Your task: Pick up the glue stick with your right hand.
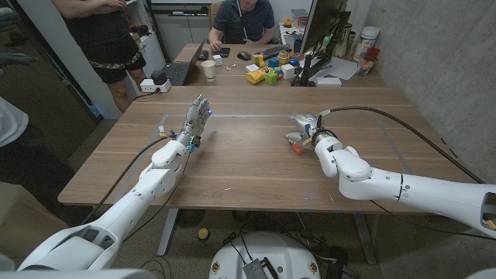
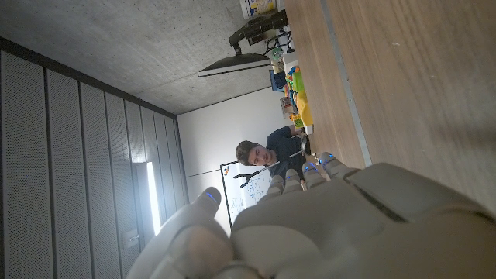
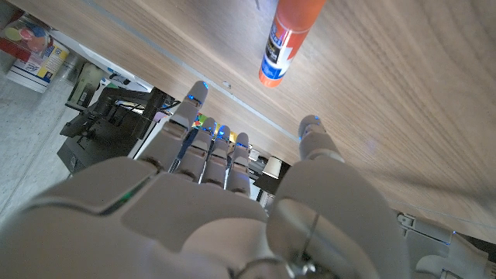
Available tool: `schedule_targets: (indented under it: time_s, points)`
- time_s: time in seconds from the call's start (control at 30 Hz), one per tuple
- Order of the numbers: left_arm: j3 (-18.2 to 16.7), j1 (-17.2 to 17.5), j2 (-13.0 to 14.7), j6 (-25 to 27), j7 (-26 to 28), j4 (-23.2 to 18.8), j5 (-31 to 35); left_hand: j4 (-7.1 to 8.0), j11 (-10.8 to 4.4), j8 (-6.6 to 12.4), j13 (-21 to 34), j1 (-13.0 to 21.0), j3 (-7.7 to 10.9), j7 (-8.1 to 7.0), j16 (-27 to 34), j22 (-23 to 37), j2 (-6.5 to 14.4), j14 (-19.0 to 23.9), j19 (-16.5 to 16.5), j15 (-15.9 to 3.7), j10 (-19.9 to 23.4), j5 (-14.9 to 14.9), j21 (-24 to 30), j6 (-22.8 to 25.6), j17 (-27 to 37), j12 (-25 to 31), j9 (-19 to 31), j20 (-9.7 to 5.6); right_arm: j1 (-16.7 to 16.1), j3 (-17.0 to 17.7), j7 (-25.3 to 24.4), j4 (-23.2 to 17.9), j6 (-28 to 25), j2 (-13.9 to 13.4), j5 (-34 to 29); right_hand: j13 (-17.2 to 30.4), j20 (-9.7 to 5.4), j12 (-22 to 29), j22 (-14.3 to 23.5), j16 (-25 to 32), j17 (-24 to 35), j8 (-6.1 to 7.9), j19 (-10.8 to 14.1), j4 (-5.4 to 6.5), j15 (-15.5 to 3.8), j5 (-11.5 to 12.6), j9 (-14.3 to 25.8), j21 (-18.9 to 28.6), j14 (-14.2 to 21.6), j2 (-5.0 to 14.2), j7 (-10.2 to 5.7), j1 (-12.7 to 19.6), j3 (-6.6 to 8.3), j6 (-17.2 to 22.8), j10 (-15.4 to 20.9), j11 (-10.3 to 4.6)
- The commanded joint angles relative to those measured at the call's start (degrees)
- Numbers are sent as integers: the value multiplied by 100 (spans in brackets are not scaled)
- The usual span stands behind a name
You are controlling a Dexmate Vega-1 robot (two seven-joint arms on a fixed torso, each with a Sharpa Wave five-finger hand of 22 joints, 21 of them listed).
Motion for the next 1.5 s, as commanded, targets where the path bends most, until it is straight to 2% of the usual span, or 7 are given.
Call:
schedule_targets:
  time_s: [0.03,0.73,0.9,1.0,1.23,1.33,1.5]
  points:
    - [2,-17,-13,12,-19,25,3,9,46,15,16,-4,-32,23,-21,18,718,-1210,-413,22,-835,26,-3,-512,8,4,19,36,244,-288,444,215,-103,118,-44,19,-36,64,28,37,17,22,-22,-20,-136,45,27,-20,117,39,-19,192,-13,127,96,-41]
    - [16,-16,-3,23,2,-22,36,9,37,16,16,-5,-50,28,-22,18,716,-1210,-412,19,-836,32,-11,-511,9,4,19,32,455,-486,904,239,-241,90,-19,61,-104,96,69,324,204,0,188,122,-436,102,22,57,636,223,-42,526,-200,215,346,-62]
    - [17,-15,3,27,11,-39,43,10,44,16,16,-6,-56,30,-22,19,716,-1209,-416,19,-843,34,-15,-511,9,1,19,34,461,-523,883,239,-279,92,-74,79,-42,112,86,397,282,-6,70,147,-461,111,20,22,694,266,-46,552,-248,213,397,-84]
    - [19,-14,5,21,6,-48,45,10,38,15,16,-6,-58,28,-24,19,716,-1212,-417,18,-846,34,-16,-514,9,0,19,31,498,-566,956,226,-306,88,-105,119,60,154,131,512,416,14,-151,174,-449,121,16,-30,754,314,-62,586,-322,275,505,-103]
    - [13,10,18,-7,24,-97,60,10,52,14,16,-6,-65,30,-26,19,715,-1217,-419,18,-840,36,-20,-517,9,2,19,30,591,-672,1131,218,-386,107,-194,202,77,188,195,715,672,86,-386,182,-481,144,13,-55,826,370,-36,675,-429,499,551,-178]
    - [9,29,25,-10,35,-122,58,10,62,15,16,-6,-68,26,-26,19,715,-1216,-415,17,-836,38,-20,-515,9,4,19,30,601,-677,1128,209,-364,97,-190,326,98,312,251,984,1008,151,-420,203,-449,155,8,7,922,457,42,751,-550,843,701,-102]
    - [6,51,34,-33,29,-143,58,9,56,14,16,-6,-73,28,-27,19,714,-1217,-418,7,-848,39,-23,-519,9,-1,19,26,626,-675,1208,191,-335,82,-132,519,146,546,305,1422,1515,110,-467,289,-415,145,2,76,1090,659,160,770,-716,1143,962,21]
